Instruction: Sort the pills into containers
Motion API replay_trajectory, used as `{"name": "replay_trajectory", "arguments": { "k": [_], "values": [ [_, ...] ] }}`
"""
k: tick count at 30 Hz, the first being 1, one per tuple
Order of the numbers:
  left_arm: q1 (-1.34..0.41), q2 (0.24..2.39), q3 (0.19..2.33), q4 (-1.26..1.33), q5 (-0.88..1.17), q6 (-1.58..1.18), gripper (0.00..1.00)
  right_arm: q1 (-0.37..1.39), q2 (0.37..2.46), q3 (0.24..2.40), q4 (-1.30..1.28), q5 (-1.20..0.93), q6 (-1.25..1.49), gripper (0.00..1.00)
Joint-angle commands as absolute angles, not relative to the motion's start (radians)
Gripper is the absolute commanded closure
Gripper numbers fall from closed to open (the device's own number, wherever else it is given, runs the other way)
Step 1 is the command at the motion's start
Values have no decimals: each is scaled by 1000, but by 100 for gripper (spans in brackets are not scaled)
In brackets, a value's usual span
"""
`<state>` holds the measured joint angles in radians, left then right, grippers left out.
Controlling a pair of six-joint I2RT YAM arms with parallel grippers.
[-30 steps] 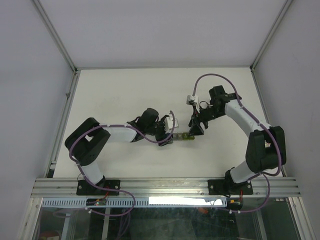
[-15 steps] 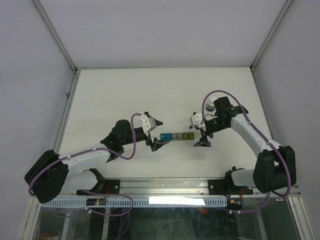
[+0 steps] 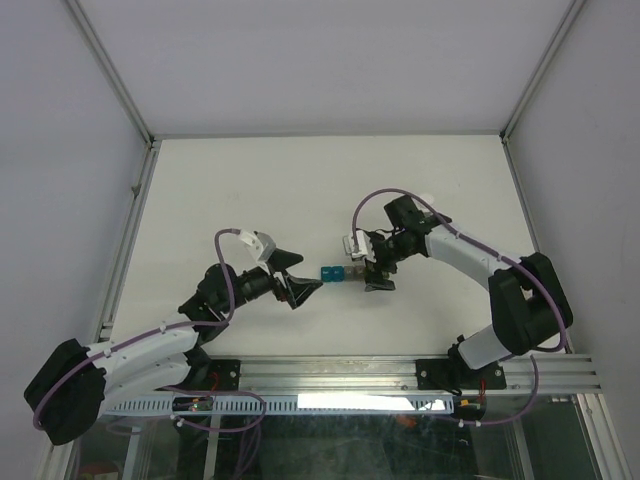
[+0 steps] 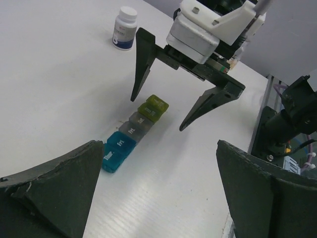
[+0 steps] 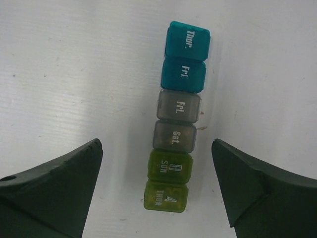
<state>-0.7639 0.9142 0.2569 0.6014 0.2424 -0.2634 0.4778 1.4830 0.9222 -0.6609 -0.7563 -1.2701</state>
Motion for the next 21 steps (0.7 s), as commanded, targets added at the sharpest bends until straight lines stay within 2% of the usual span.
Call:
{"name": "replay_trajectory", "arguments": {
  "k": [1, 4, 10, 21],
  "values": [
    [-755, 845, 190, 617, 146, -371, 1, 524, 1524, 914, -486, -632, -1092, 6],
    [-755, 808, 159, 624, 138, -384, 1, 550, 1551, 900, -423, -573, -1032, 9],
    [-755, 764, 138, 607, 135, -393, 1, 586, 1603, 912, -400, -494, -977, 26],
    [-756, 740, 127, 596, 142, -403, 1, 590, 1598, 887, -373, -419, -929, 49]
  ]
}}
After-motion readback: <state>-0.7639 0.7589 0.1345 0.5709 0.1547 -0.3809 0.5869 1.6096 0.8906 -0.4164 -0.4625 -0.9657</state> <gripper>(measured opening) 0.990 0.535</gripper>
